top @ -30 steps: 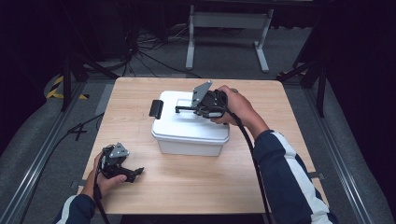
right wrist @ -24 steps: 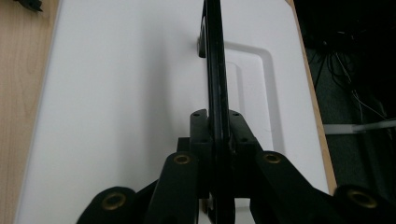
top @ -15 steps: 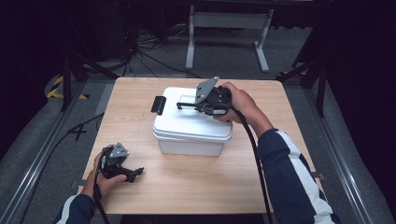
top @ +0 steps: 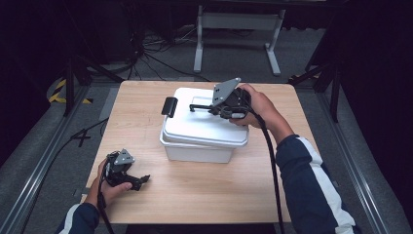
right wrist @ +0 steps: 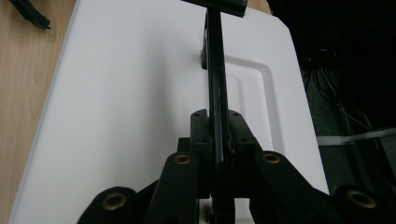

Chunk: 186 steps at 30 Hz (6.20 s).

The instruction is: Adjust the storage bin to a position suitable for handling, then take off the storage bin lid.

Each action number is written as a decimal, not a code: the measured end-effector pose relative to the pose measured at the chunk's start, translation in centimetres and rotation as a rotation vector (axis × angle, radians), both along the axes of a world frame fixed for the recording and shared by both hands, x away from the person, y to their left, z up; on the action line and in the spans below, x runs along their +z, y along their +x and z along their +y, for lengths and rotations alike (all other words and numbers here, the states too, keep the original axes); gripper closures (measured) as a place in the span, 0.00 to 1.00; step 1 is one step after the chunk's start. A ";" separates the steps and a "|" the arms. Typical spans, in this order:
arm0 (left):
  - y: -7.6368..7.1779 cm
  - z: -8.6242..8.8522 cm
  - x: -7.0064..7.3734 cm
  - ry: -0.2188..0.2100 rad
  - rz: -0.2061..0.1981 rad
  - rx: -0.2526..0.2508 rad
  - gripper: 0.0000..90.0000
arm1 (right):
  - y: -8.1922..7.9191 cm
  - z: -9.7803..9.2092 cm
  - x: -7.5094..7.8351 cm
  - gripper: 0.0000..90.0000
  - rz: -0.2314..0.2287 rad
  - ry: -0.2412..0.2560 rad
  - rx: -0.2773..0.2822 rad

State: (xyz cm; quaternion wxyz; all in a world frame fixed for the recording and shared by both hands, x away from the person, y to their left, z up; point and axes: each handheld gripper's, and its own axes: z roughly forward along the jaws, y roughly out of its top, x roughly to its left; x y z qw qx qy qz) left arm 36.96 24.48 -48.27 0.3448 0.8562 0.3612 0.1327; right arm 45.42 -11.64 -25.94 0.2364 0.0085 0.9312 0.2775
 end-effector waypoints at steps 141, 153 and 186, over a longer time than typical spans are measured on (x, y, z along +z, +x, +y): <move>0.1 0.0 0.0 -0.003 0.006 -0.018 0.00 | -2.1 -23.0 -12.4 0.61 0.140 0.270 -0.527; 0.1 0.0 0.0 -0.002 0.005 -0.021 0.00 | -3.5 -22.8 -12.2 0.58 0.132 0.252 -0.520; 0.0 0.0 0.0 -0.003 0.006 -0.018 0.00 | -11.9 -26.4 -14.2 0.36 0.086 0.290 -0.582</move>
